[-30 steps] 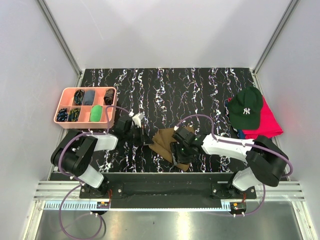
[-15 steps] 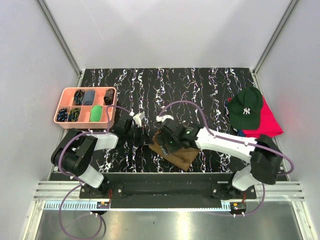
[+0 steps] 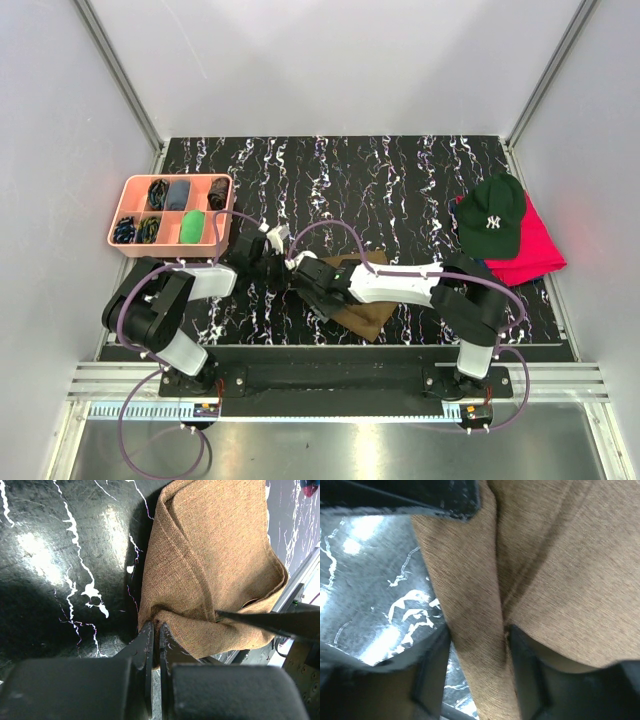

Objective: Fold the napkin, place the utensils inside, and roll it up
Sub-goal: Roll the napkin with the utensil

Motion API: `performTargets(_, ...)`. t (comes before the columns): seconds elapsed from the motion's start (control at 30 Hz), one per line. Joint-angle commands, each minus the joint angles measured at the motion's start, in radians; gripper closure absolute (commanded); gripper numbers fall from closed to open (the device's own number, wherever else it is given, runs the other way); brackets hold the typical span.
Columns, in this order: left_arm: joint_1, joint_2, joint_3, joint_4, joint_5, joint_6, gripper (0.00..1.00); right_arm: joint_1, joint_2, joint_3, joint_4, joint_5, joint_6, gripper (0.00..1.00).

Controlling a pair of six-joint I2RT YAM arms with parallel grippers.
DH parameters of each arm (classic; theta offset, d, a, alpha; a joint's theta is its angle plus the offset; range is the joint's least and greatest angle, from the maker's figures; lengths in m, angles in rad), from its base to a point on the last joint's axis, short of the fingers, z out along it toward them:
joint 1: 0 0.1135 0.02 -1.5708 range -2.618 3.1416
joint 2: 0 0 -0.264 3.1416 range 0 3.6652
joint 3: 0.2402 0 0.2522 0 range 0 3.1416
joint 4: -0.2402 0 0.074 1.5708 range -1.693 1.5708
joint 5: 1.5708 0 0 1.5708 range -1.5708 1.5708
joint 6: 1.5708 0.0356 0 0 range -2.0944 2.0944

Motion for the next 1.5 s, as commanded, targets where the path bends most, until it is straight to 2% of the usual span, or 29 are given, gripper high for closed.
performTargets(0.0,-0.001,0.02,0.003,-0.081,-0.014,0.034,1.0,0.0,0.027,-0.005,0.059,-0.025,-0.027,0.49)
performTargets(0.03,-0.001,0.017,0.0,-0.079,-0.013,0.034,1.0,-0.005,0.037,-0.011,0.064,-0.046,-0.022,0.55)
performTargets(0.13,-0.001,-0.012,-0.01,-0.062,-0.013,0.025,0.97,-0.02,0.041,-0.048,0.084,-0.101,-0.002,0.63)
performTargets(0.17,0.001,-0.023,-0.013,-0.062,-0.024,0.017,0.9,-0.025,0.039,-0.058,0.093,-0.118,0.007,0.66)
performTargets(0.23,0.001,-0.064,-0.018,-0.065,-0.037,0.011,0.83,-0.046,0.025,-0.098,0.125,-0.182,0.016,0.68)
performTargets(0.27,0.001,-0.094,-0.018,-0.065,-0.051,0.003,0.71,-0.054,0.019,-0.109,0.136,-0.203,0.022,0.69)
performTargets(0.37,0.002,-0.163,-0.03,-0.078,-0.086,-0.006,0.56,-0.079,-0.007,-0.15,0.183,-0.308,0.026,0.7)
performTargets(0.4,0.003,-0.18,-0.041,-0.091,-0.1,-0.007,0.47,-0.089,-0.018,-0.167,0.203,-0.353,0.026,0.71)
performTargets(0.53,0.01,-0.277,-0.101,-0.099,-0.168,-0.023,0.36,-0.112,-0.019,-0.192,0.234,-0.454,0.018,0.71)
performTargets(0.77,0.015,-0.429,-0.224,0.025,-0.142,-0.027,0.32,-0.157,-0.015,-0.239,0.328,-0.658,-0.007,0.73)
performTargets(0.87,0.015,-0.449,-0.262,0.065,-0.13,-0.029,0.28,-0.188,0.007,-0.249,0.363,-0.752,-0.011,0.74)
performTargets(1.0,0.018,-0.42,-0.288,0.117,-0.114,-0.024,0.27,-0.209,0.042,-0.24,0.374,-0.816,-0.022,0.75)
performTargets(1.1,0.019,-0.36,-0.299,0.186,-0.091,-0.033,0.3,-0.217,0.062,-0.233,0.378,-0.842,-0.027,0.75)
performTargets(1.2,0.022,-0.299,-0.306,0.27,-0.068,-0.043,0.37,-0.226,0.073,-0.232,0.386,-0.855,-0.031,0.75)
performTargets(1.27,0.022,-0.261,-0.302,0.306,-0.041,-0.043,0.49,-0.231,0.074,-0.235,0.392,-0.858,-0.031,0.75)
performTargets(1.33,0.022,-0.234,-0.3,0.31,-0.015,-0.041,0.56,-0.246,0.076,-0.24,0.397,-0.862,-0.033,0.75)
performTargets(1.43,0.021,-0.23,-0.313,0.3,-0.002,-0.041,0.57,-0.273,0.08,-0.243,0.404,-0.879,-0.034,0.75)
performTargets(1.47,0.022,-0.234,-0.32,0.294,-0.002,-0.04,0.54,-0.278,0.085,-0.241,0.404,-0.887,-0.036,0.75)
